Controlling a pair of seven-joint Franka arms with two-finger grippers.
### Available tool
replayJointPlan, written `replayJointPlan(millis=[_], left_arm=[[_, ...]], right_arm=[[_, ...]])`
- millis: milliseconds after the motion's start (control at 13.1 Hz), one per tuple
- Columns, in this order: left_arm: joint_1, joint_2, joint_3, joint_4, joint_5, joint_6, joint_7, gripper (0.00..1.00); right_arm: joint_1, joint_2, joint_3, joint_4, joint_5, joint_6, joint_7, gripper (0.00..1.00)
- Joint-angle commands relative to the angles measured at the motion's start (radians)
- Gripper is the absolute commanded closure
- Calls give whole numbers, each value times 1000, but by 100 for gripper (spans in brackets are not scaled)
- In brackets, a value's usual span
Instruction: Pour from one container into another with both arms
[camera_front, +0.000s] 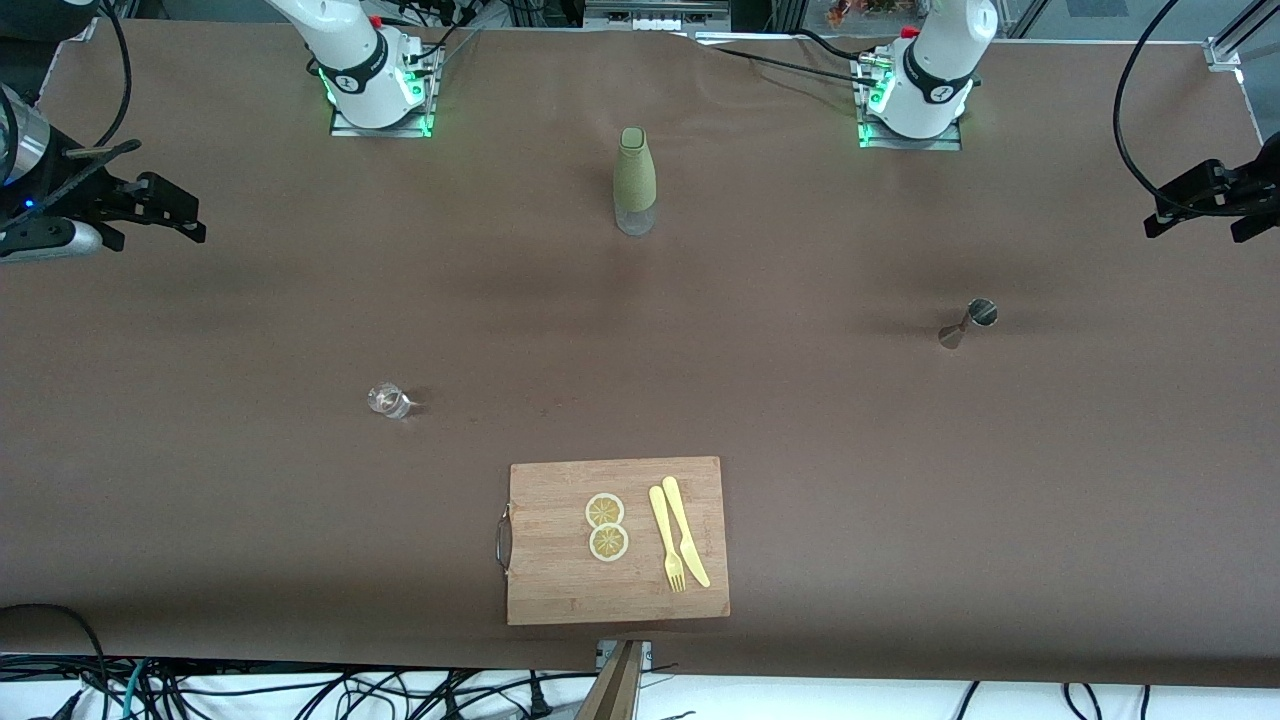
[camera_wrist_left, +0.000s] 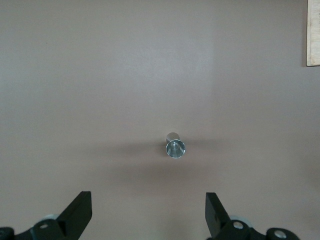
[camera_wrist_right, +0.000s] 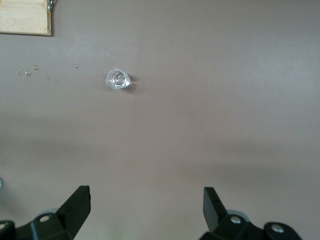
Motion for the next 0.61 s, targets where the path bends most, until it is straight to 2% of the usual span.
replayJointPlan(millis=[0,533], left_arm=[[3,-2,-2,3,15,-12,17,0],[3,-5,-1,6,17,-22,17,0]], right_arm=[[-5,5,8,17,-7,-24,24,0],[-5,8,7,20,-7,-28,64,0]])
